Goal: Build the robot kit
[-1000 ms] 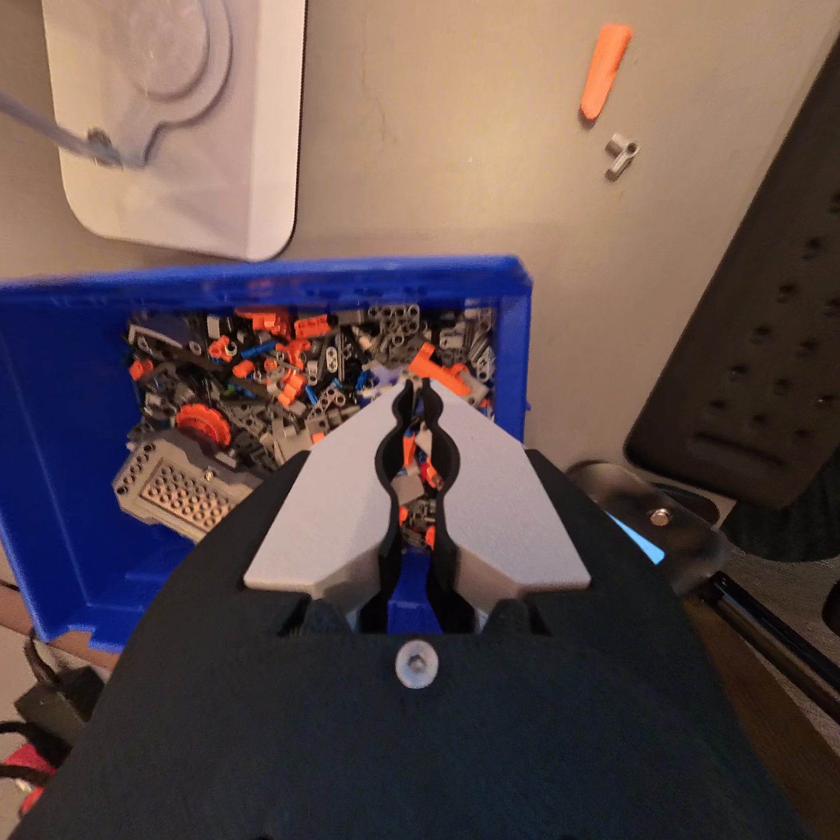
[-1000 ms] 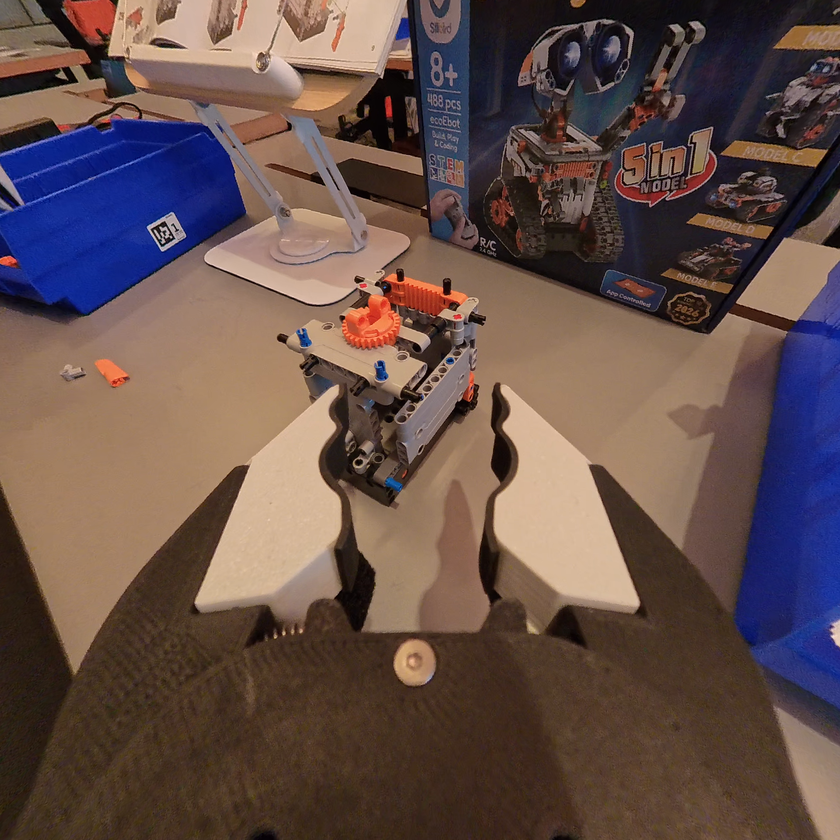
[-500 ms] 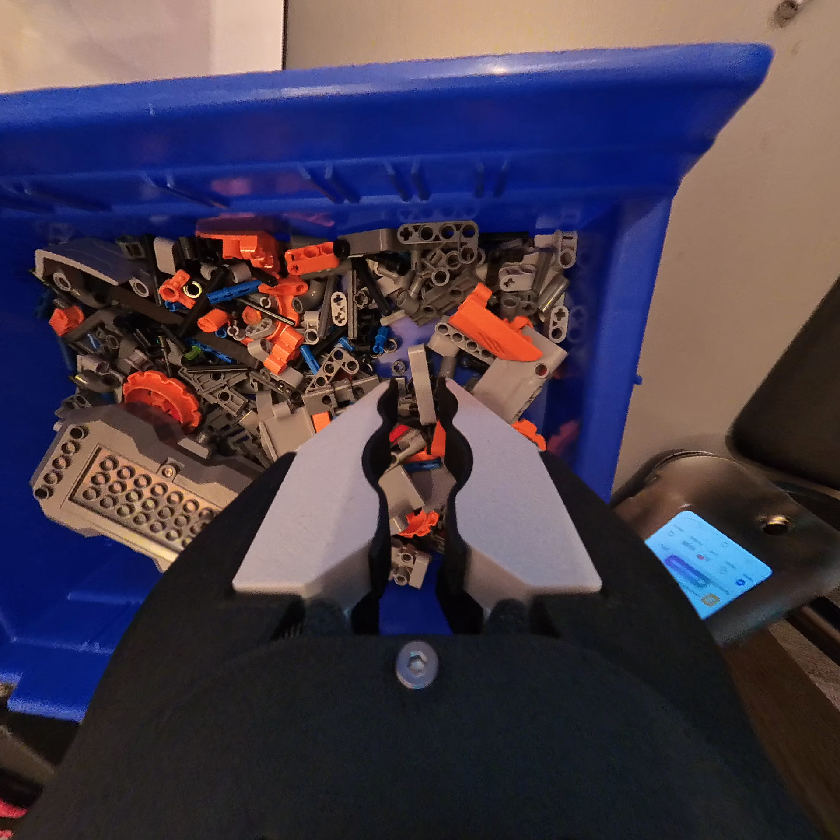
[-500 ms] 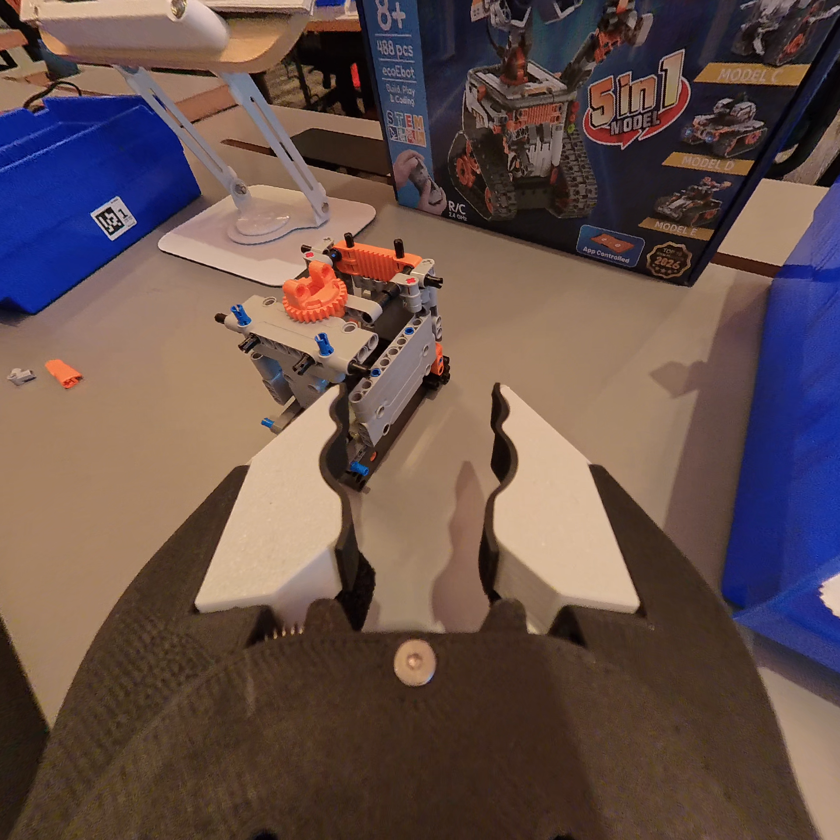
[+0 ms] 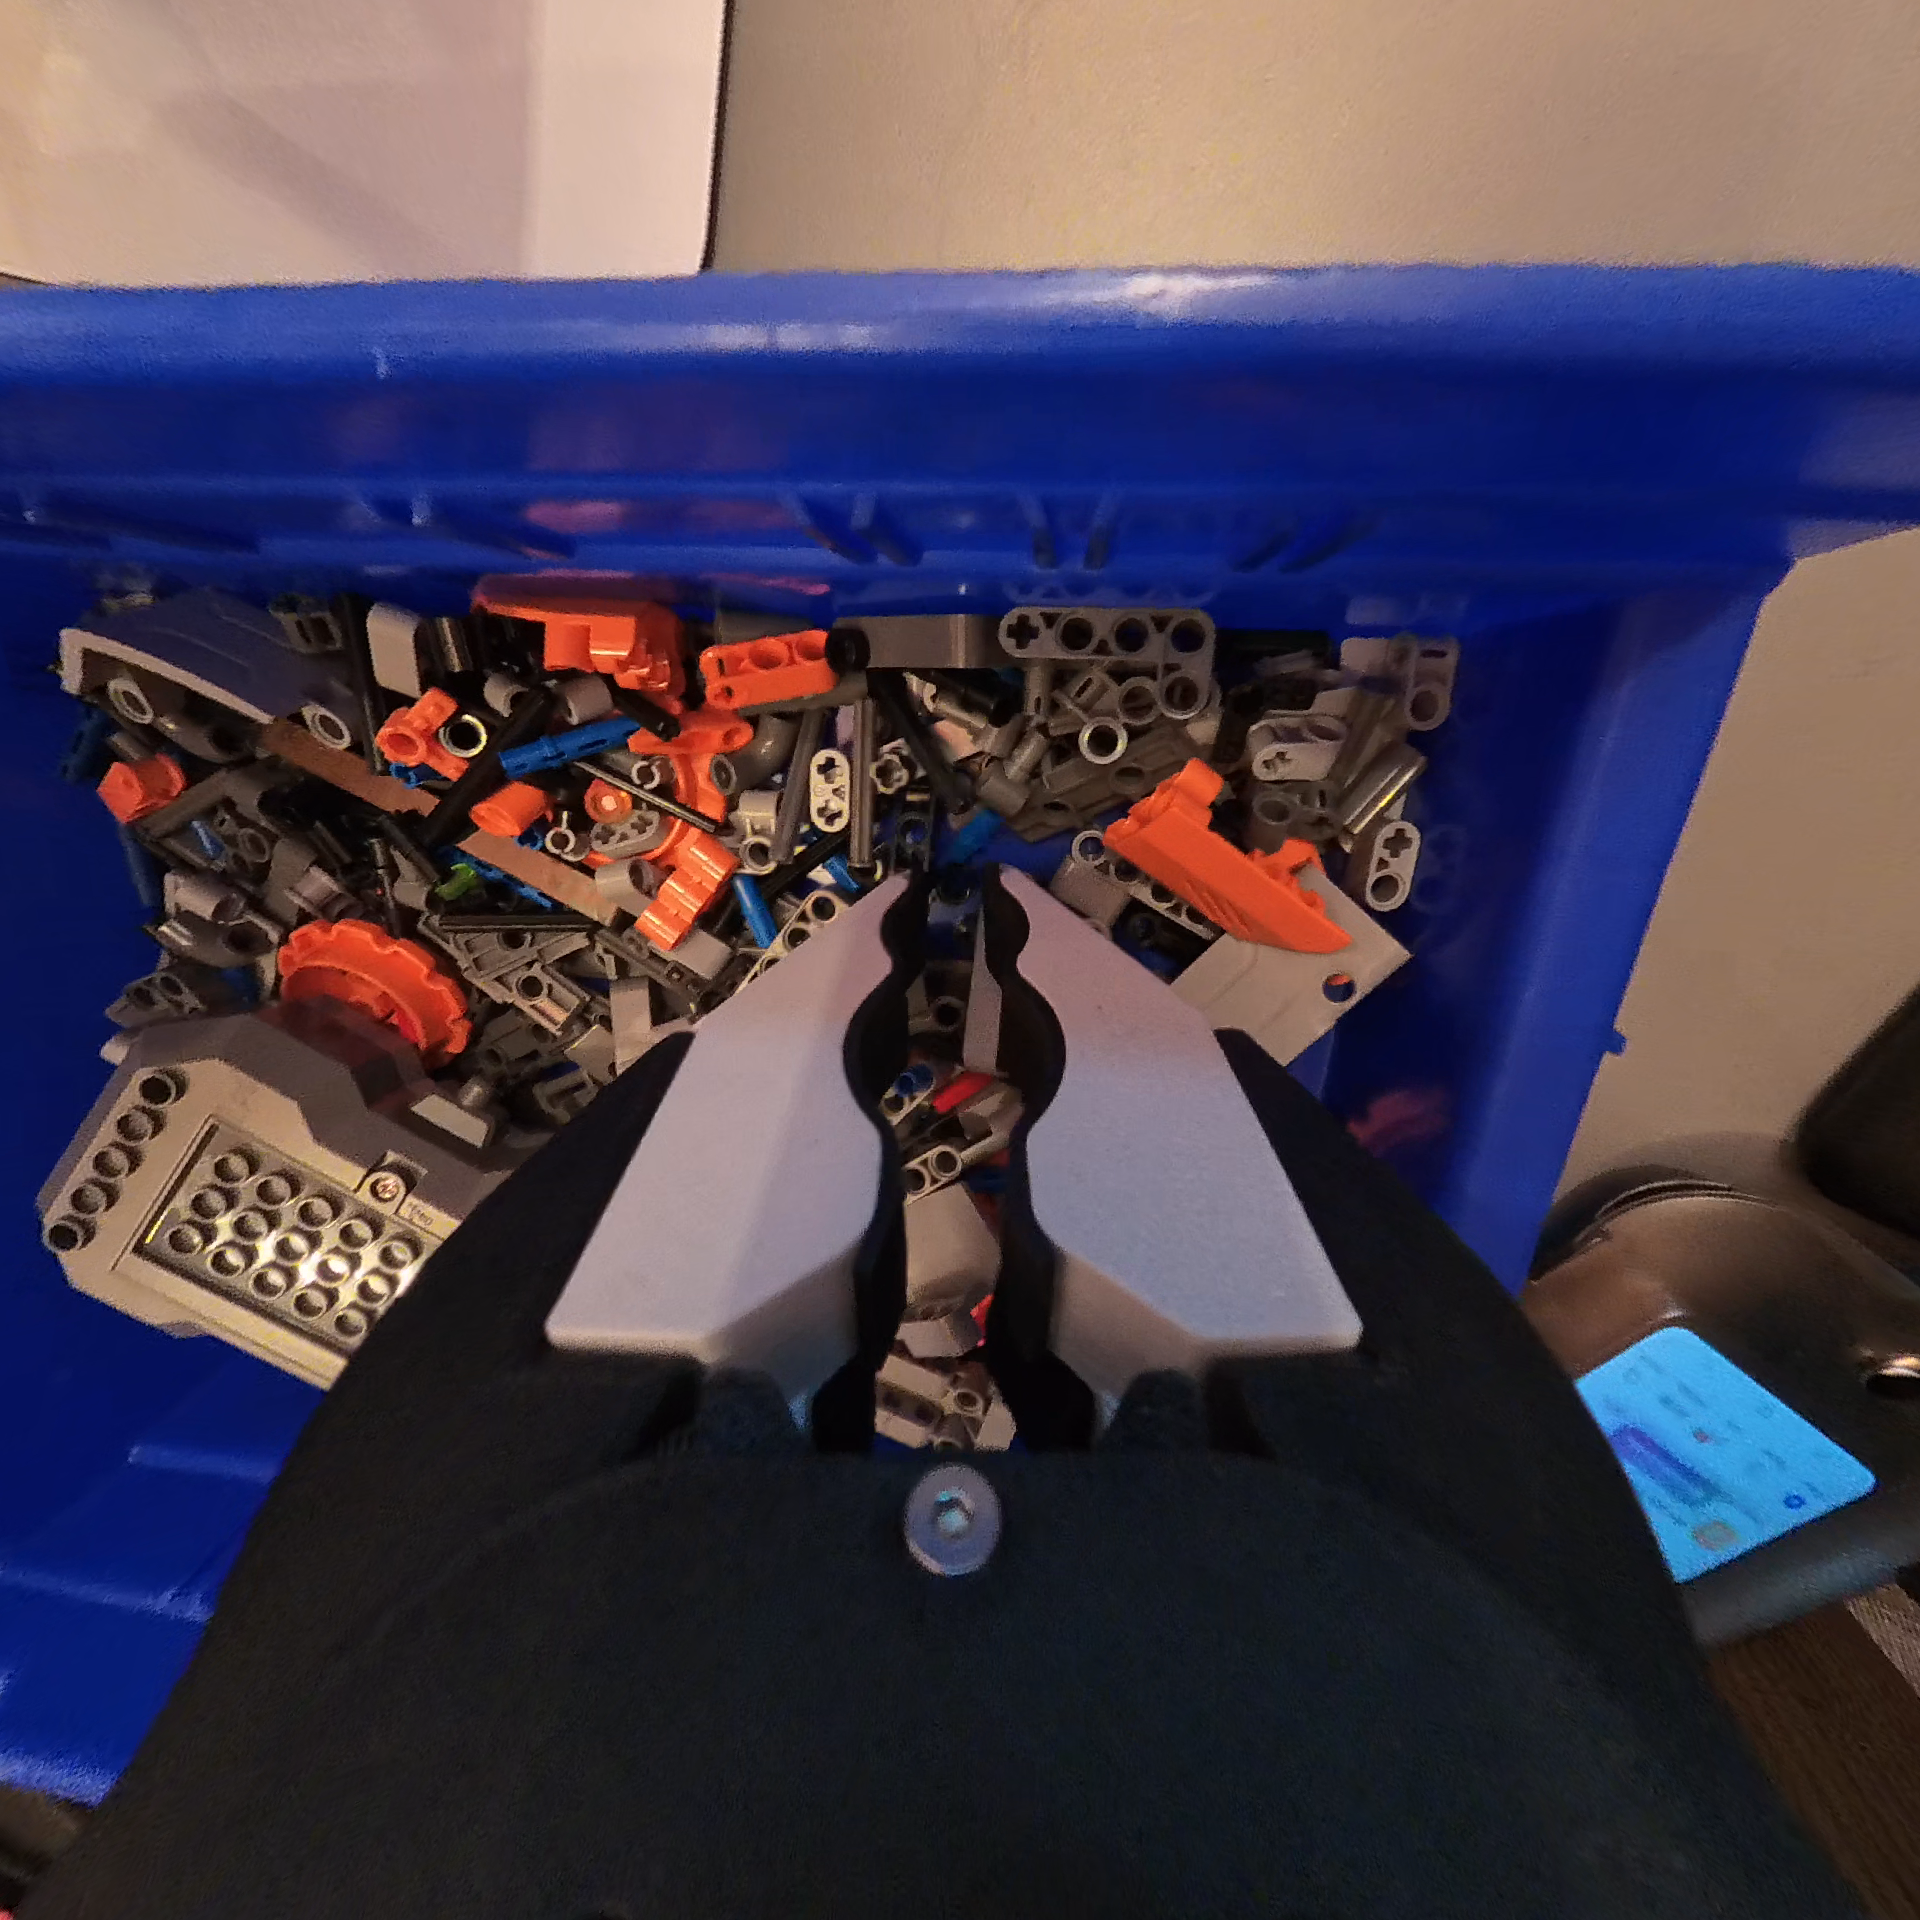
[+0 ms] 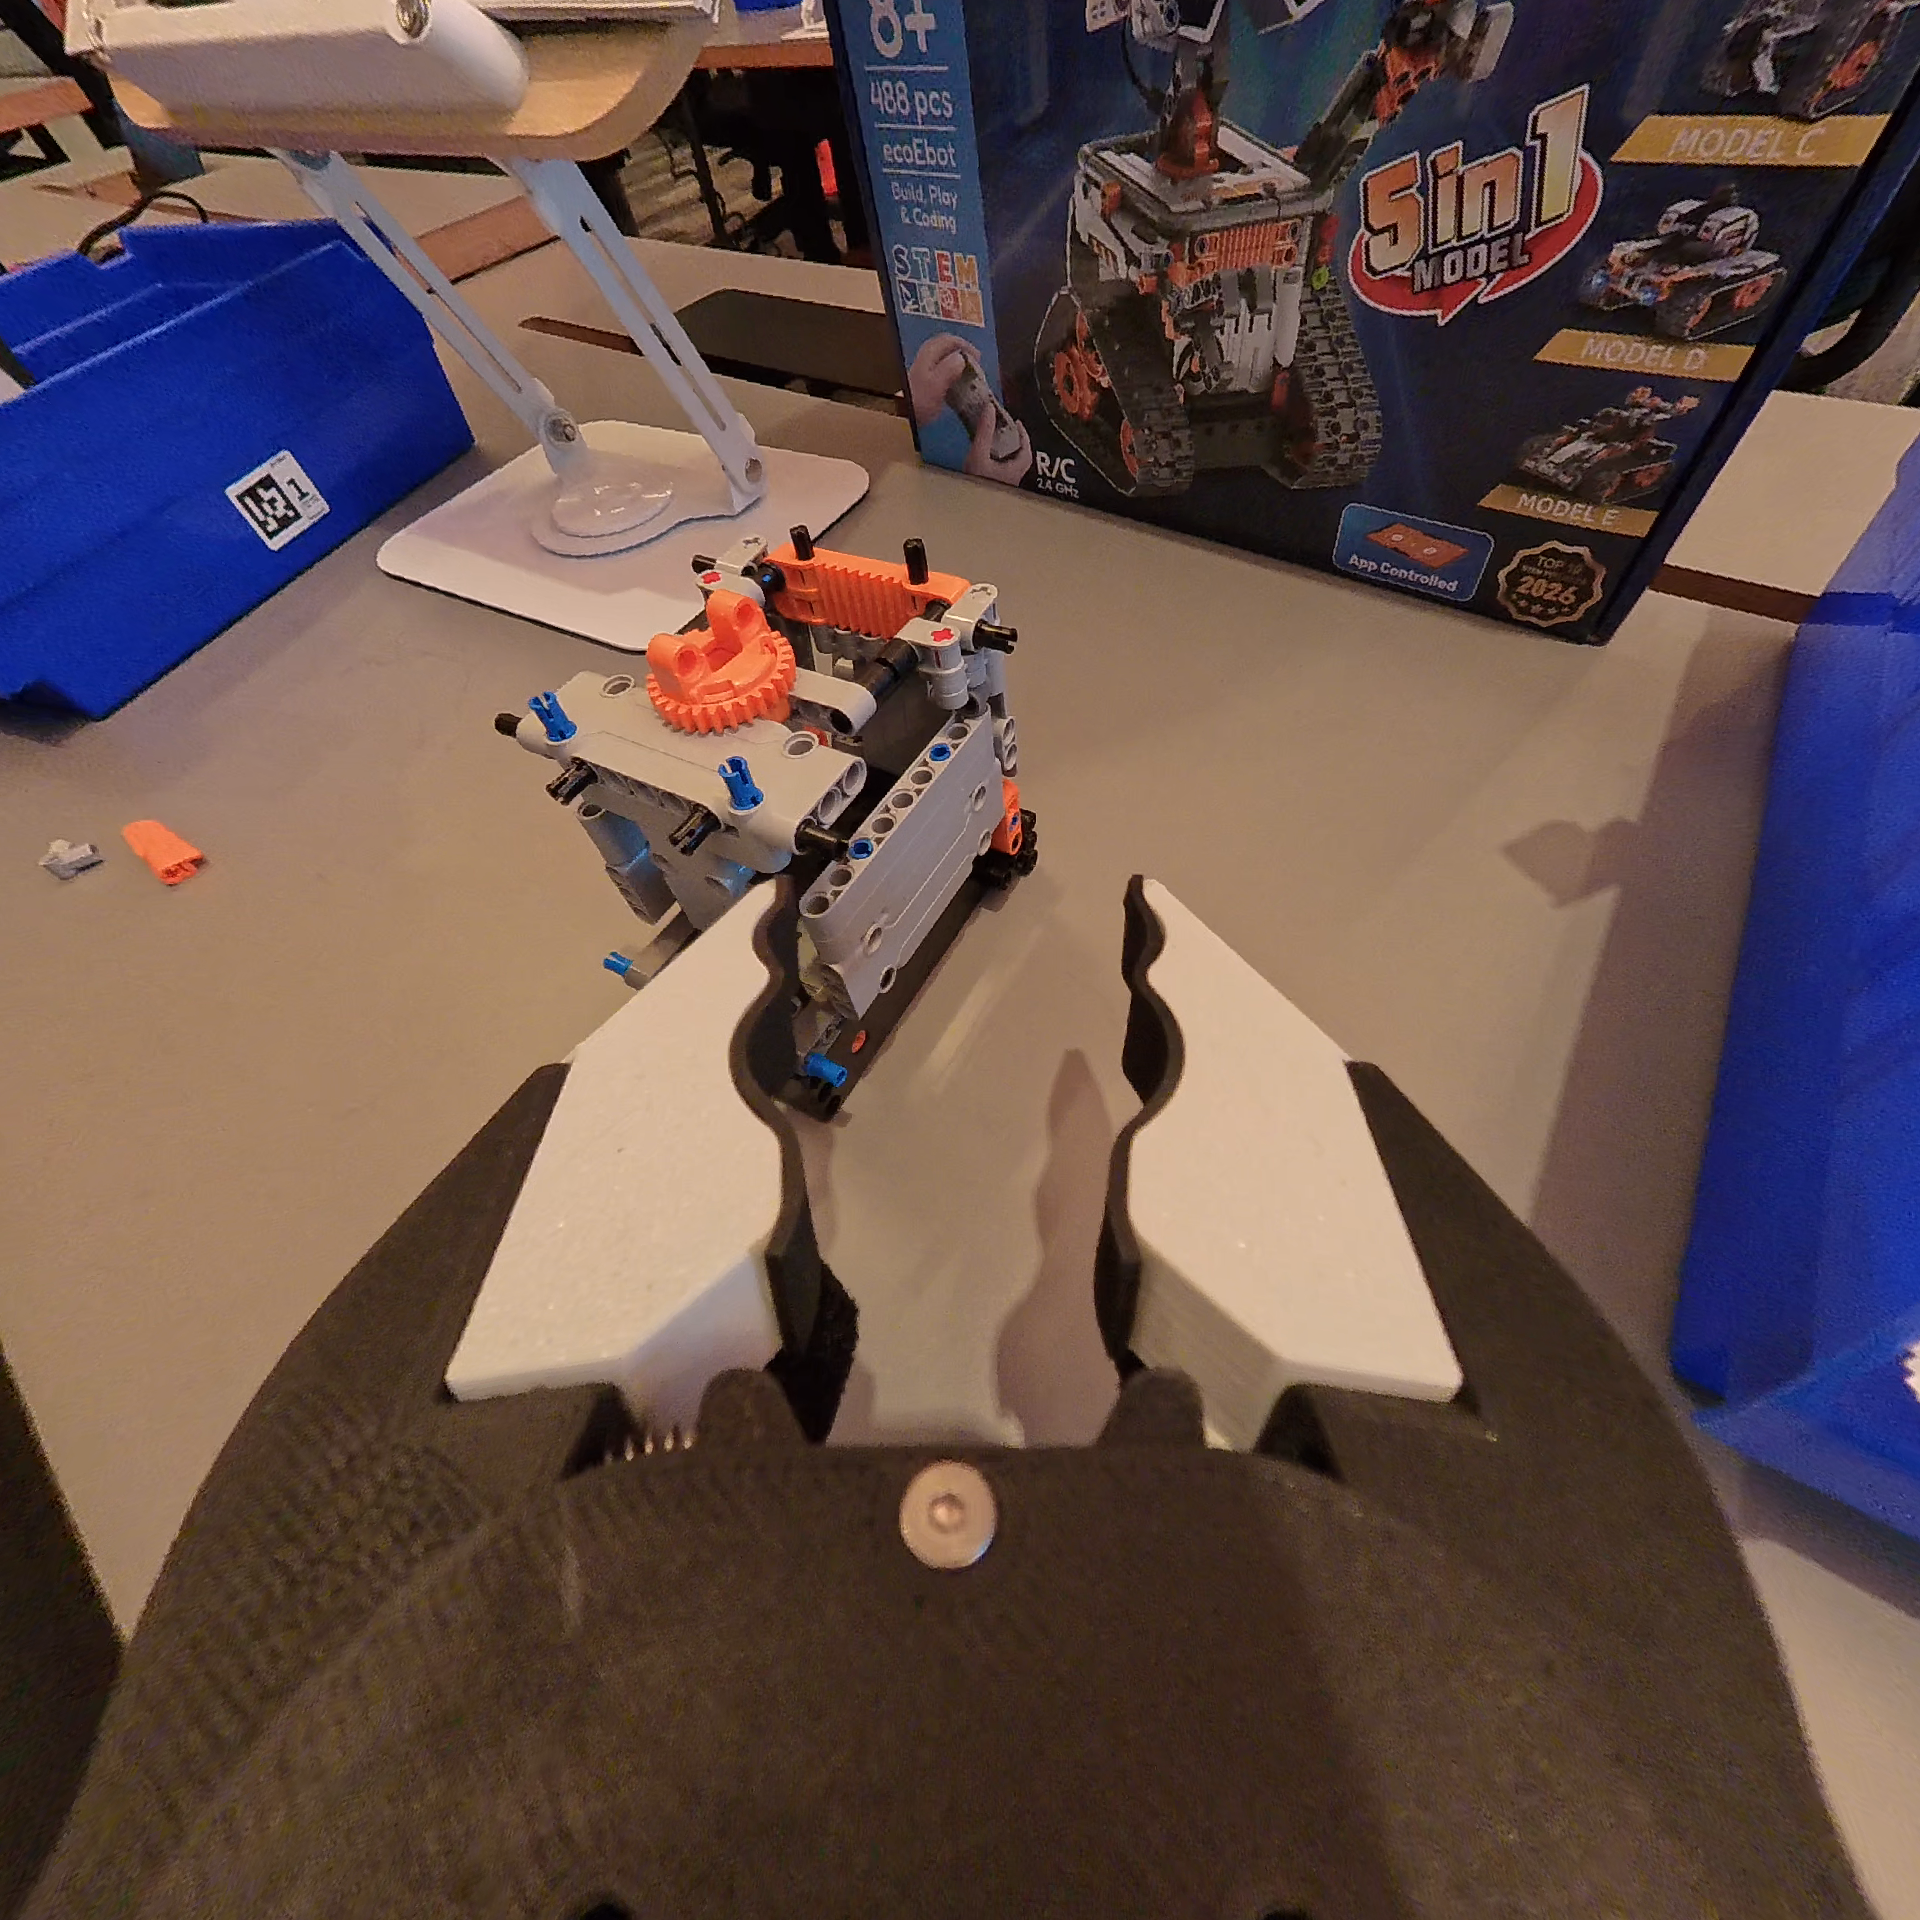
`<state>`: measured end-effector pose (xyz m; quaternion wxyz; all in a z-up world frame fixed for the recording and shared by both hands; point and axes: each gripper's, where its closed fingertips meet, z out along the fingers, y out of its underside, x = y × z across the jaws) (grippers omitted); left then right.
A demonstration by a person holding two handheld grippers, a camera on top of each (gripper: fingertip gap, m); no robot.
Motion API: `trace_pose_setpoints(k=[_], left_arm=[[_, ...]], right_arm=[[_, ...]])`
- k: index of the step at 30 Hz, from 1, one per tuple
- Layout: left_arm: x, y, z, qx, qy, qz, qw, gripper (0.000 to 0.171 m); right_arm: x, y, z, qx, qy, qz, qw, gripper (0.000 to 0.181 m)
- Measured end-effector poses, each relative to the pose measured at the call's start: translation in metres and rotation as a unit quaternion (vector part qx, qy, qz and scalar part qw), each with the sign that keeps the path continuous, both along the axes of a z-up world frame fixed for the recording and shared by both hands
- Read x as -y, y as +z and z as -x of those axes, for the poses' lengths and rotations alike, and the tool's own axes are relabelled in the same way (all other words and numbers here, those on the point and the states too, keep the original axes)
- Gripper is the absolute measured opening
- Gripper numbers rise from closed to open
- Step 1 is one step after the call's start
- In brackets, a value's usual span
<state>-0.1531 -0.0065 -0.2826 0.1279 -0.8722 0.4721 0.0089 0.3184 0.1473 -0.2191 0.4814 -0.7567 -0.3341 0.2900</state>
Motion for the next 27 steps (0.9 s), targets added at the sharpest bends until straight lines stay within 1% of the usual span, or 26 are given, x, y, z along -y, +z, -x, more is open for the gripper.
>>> trace_pose_setpoints(k=[2, 8, 10, 13, 17, 19, 22, 27], left_arm=[[-0.003, 0.001, 0.004, -0.012, 0.008, -0.007, 1.000, 0.010], [-0.001, -0.003, 0.002, 0.002, 0.006, 0.005, 1.000, 0.006], [0.003, -0.002, -0.002, 0.017, 0.001, 0.010, 1.000, 0.010], [0.003, 0.002, -0.007, 0.033, -0.012, -0.001, 0.999, 0.011], [0.003, -0.006, -0.008, 0.019, -0.024, 0.003, 1.000, 0.012], [0.002, -0.005, -0.010, 0.021, -0.029, 0.000, 0.999, 0.009], [0.000, -0.006, -0.009, 0.019, -0.033, -0.008, 0.999, 0.000], [-0.002, -0.001, -0.009, 0.037, -0.024, -0.019, 0.999, 0.000]], right_arm=[[0.001, 0.001, 0.001, -0.002, 0.002, 0.000, 1.000, 0.061], [0.002, 0.004, 0.001, -0.007, 0.006, -0.003, 1.000, 0.061], [0.002, 0.004, 0.001, -0.009, 0.006, -0.003, 1.000, 0.061], [0.003, 0.004, 0.002, -0.009, 0.008, -0.002, 1.000, 0.061], [0.003, 0.003, 0.002, -0.008, 0.008, -0.001, 1.000, 0.061], [0.002, 0.004, 0.002, -0.009, 0.007, -0.002, 1.000, 0.061], [0.003, 0.004, 0.002, -0.009, 0.007, -0.002, 1.000, 0.061], [0.003, 0.005, 0.003, -0.011, 0.009, -0.004, 1.000, 0.061]])
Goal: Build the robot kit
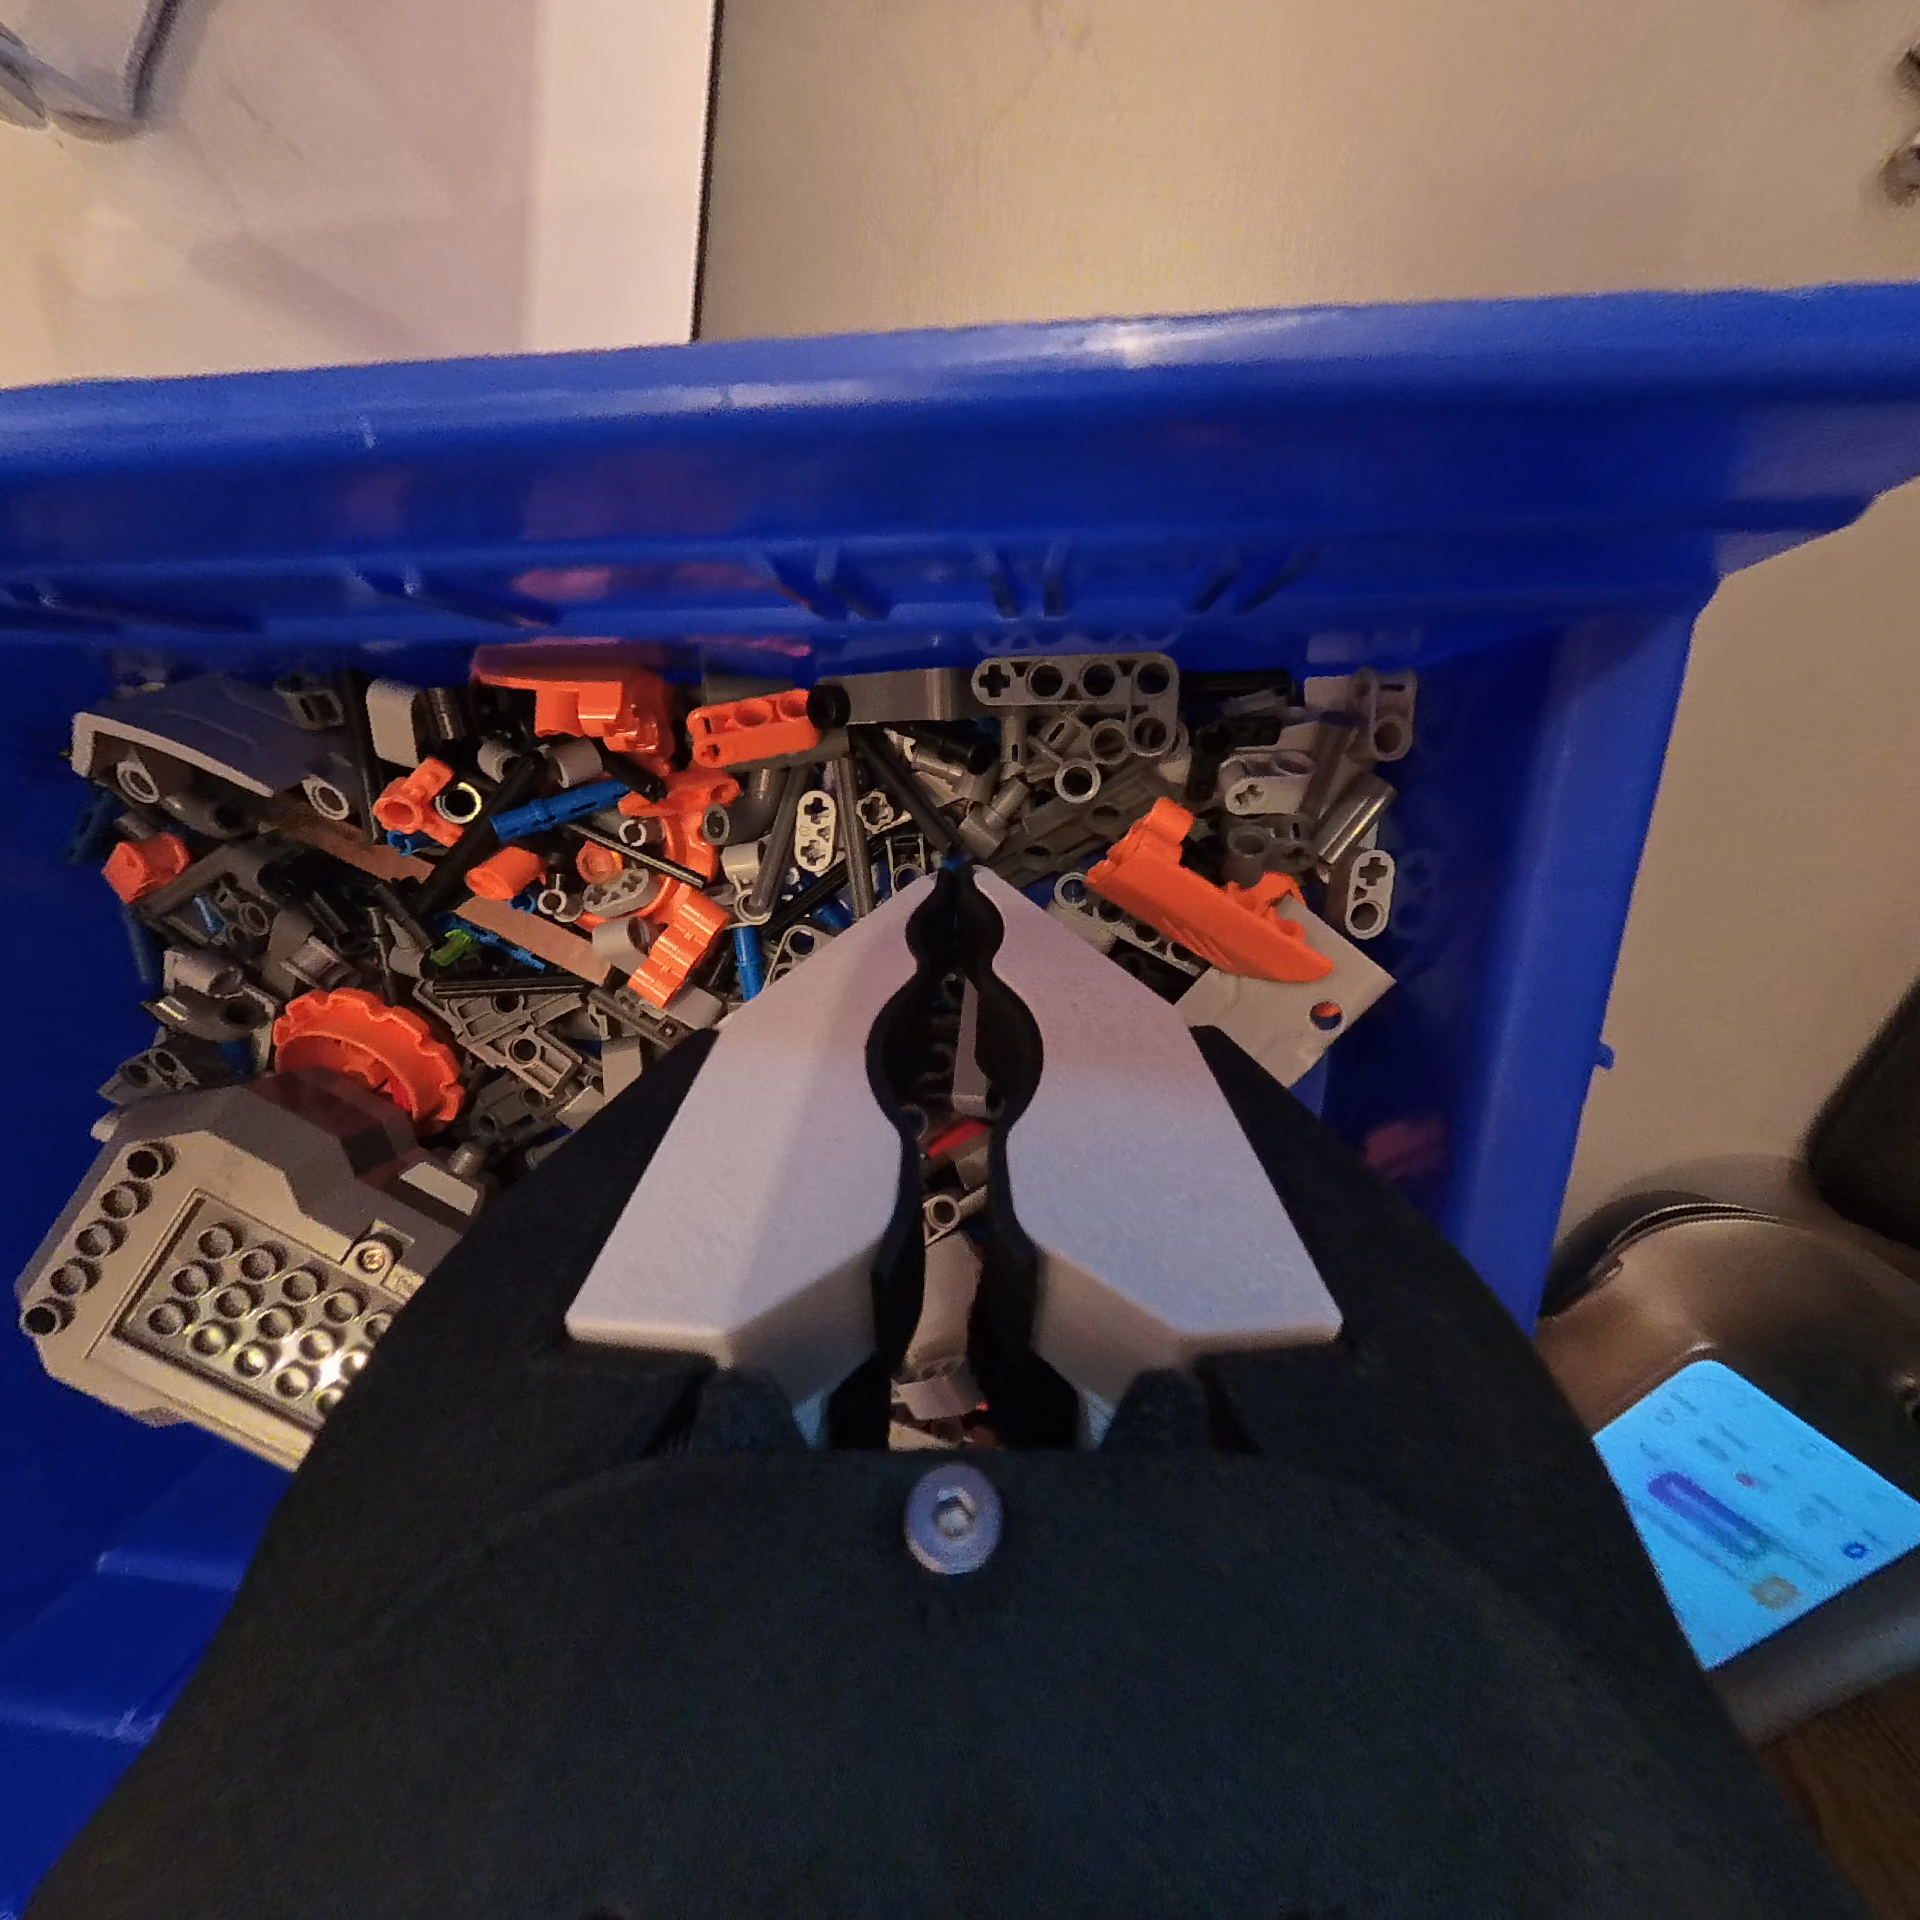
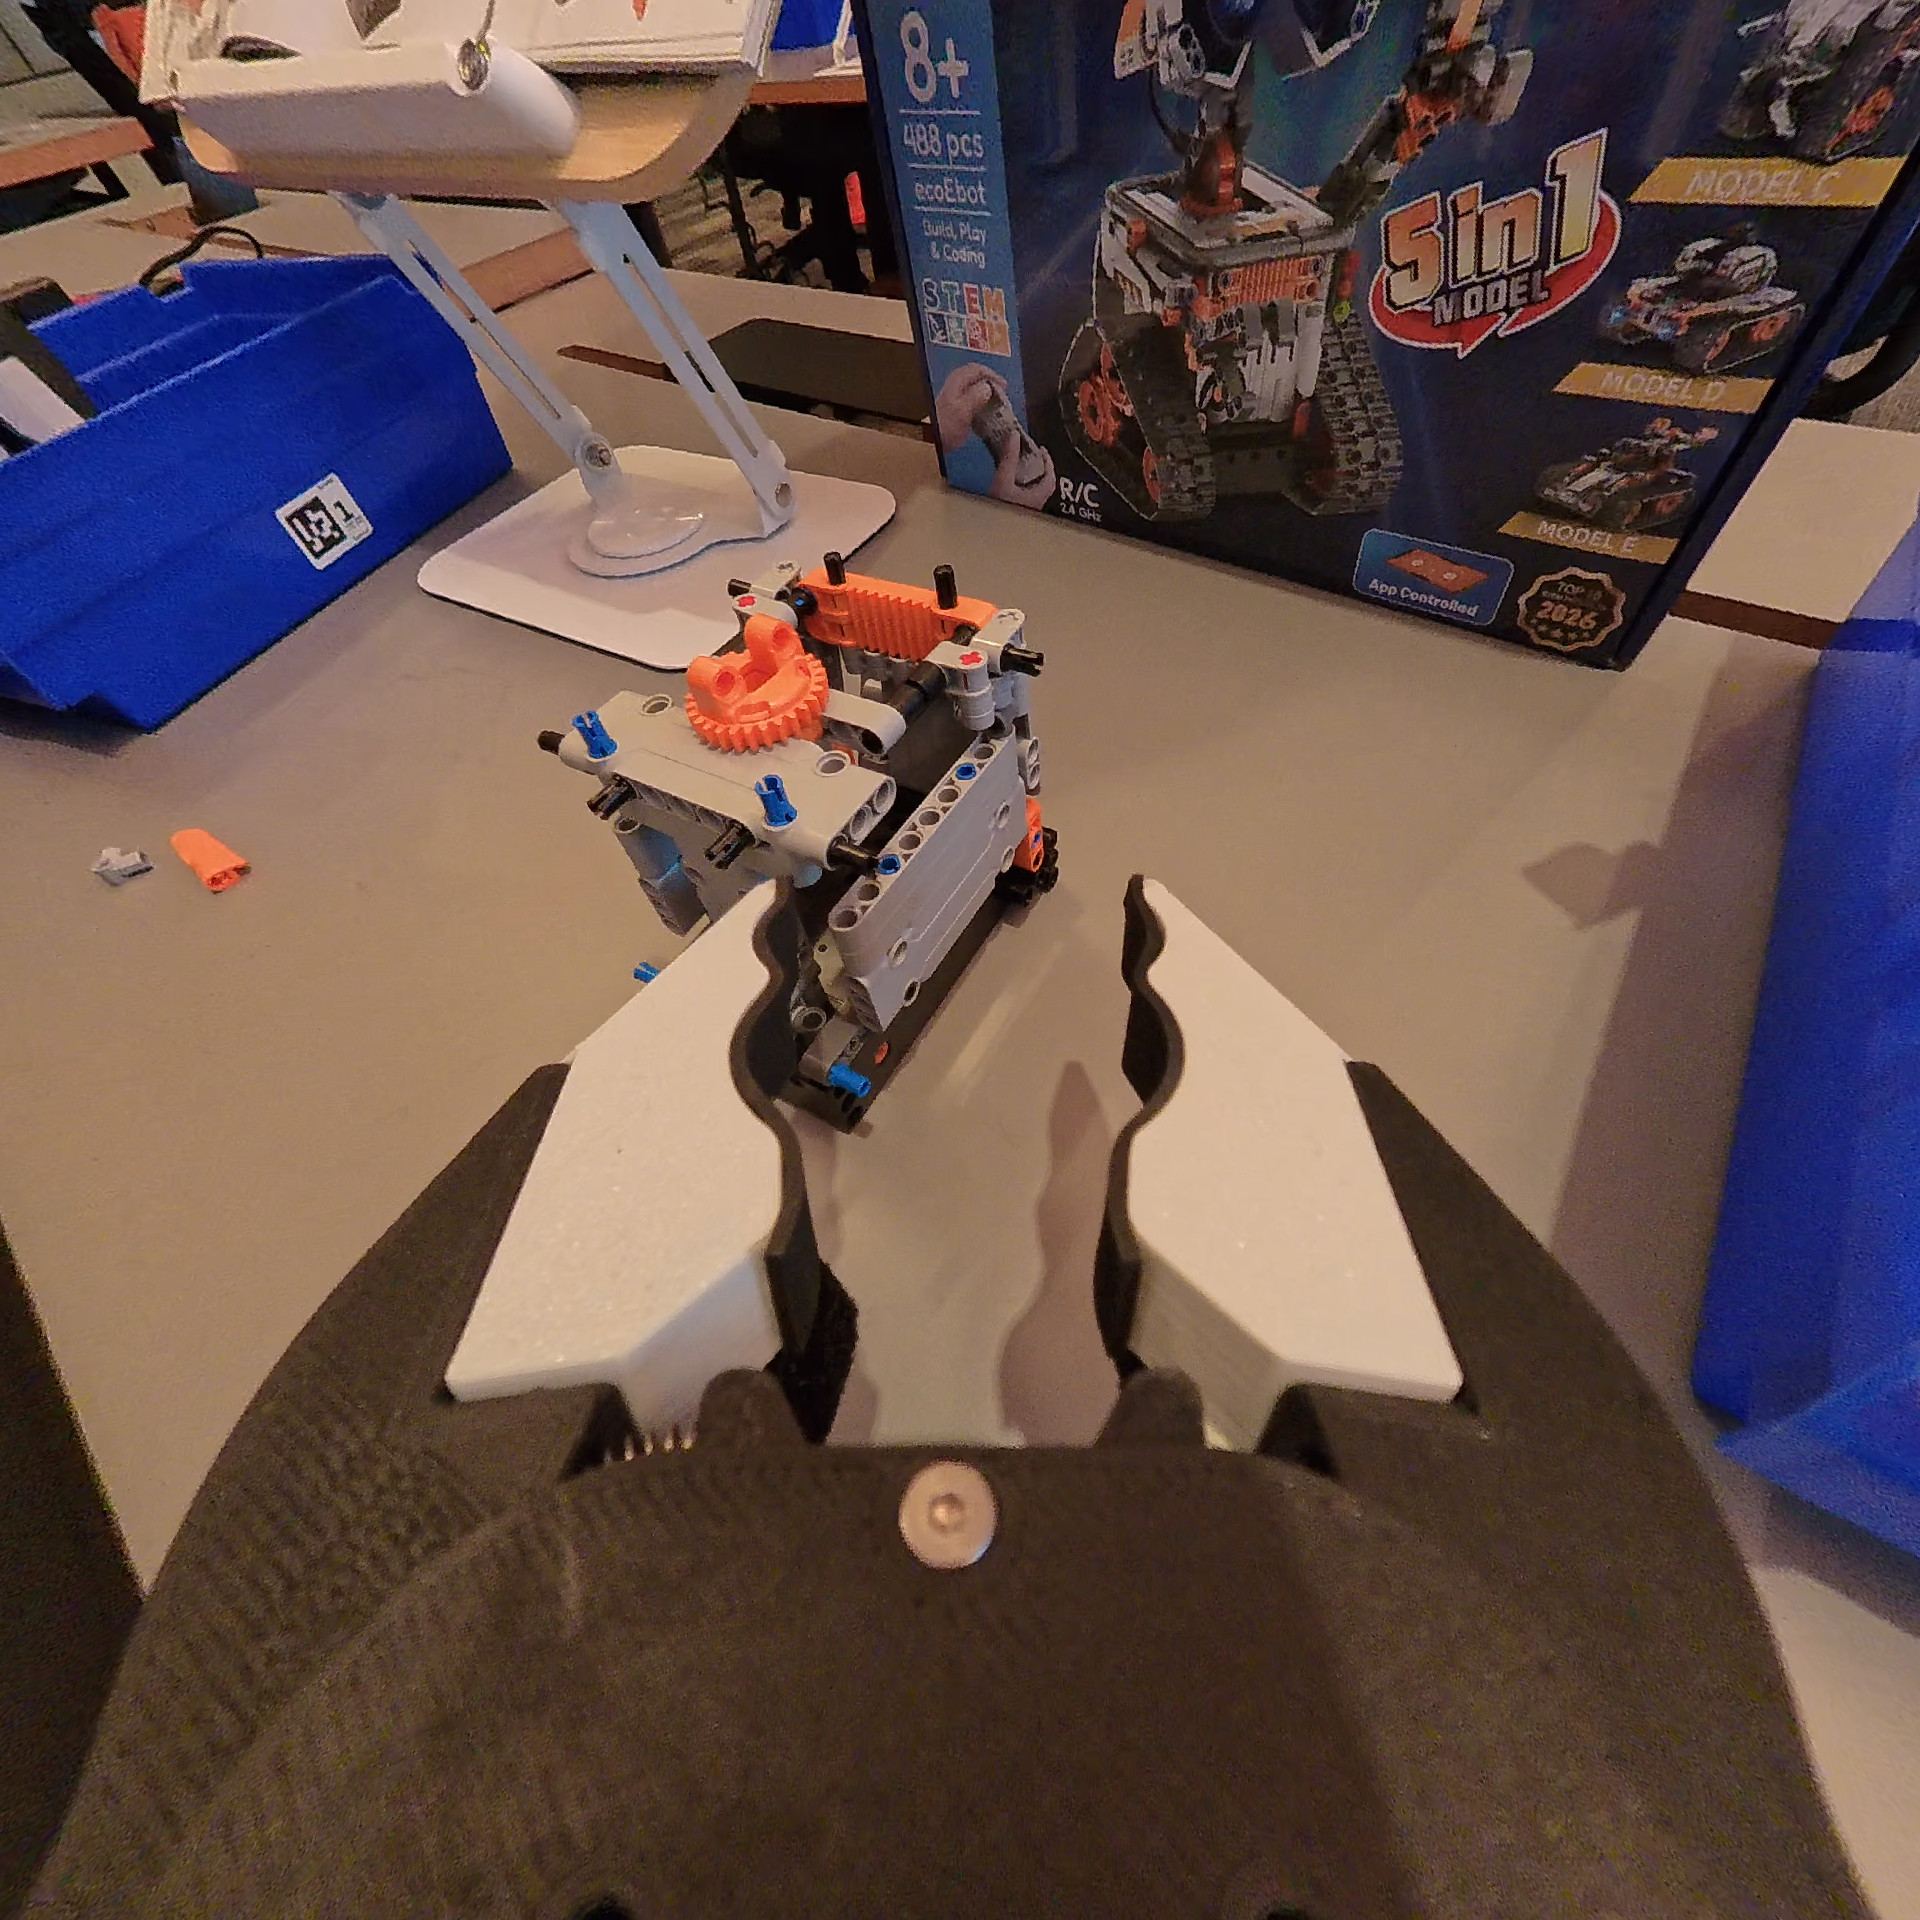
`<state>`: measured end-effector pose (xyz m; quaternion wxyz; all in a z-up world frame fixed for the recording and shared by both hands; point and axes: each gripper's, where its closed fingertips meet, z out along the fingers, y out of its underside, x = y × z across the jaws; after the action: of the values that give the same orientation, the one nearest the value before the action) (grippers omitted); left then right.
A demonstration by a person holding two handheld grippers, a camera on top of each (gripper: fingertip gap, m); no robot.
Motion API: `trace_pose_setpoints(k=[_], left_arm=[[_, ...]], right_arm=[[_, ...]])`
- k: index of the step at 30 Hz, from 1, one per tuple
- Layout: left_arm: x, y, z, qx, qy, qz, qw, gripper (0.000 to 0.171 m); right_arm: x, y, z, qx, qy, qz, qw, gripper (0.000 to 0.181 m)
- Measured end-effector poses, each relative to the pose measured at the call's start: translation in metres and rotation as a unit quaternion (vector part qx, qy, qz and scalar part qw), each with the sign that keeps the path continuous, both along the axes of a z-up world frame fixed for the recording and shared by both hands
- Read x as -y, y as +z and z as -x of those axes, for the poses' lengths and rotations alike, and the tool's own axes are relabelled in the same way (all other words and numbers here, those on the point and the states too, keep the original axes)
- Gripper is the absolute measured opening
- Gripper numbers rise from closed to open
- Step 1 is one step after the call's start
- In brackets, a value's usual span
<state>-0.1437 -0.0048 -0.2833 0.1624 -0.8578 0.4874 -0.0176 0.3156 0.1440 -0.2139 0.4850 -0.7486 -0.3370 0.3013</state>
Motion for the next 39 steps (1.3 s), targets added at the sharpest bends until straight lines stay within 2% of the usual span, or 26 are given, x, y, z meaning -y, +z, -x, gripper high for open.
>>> trace_pose_setpoints(k=[10, 12, 16, 19, 27, 39], left_arm=[[0.002, 0.019, 0.001, 0.029, 0.007, -0.017, 0.999, 0.000], [0.006, 0.016, -0.003, 0.034, 0.000, -0.006, 0.999, 0.000], [0.005, 0.001, 0.001, -0.001, -0.001, 0.010, 1.000, 0.011], [0.004, -0.005, 0.003, -0.009, 0.006, 0.021, 1.000, 0.010], [0.009, -0.006, -0.001, 0.007, 0.010, 0.048, 0.999, 0.008], [-0.001, -0.008, 0.006, -0.021, 0.016, 0.020, 0.999, 0.010]], right_arm=[[0.003, 0.006, 0.001, -0.006, 0.005, -0.008, 1.000, 0.061], [0.003, 0.006, 0.001, -0.007, 0.006, -0.008, 1.000, 0.061], [0.004, 0.007, 0.001, -0.008, 0.006, -0.009, 1.000, 0.061], [0.004, 0.007, 0.001, -0.009, 0.005, -0.010, 1.000, 0.061], [0.004, 0.007, 0.001, -0.010, 0.007, -0.008, 1.000, 0.061], [0.004, 0.008, 0.001, -0.014, 0.007, -0.008, 1.000, 0.061]])
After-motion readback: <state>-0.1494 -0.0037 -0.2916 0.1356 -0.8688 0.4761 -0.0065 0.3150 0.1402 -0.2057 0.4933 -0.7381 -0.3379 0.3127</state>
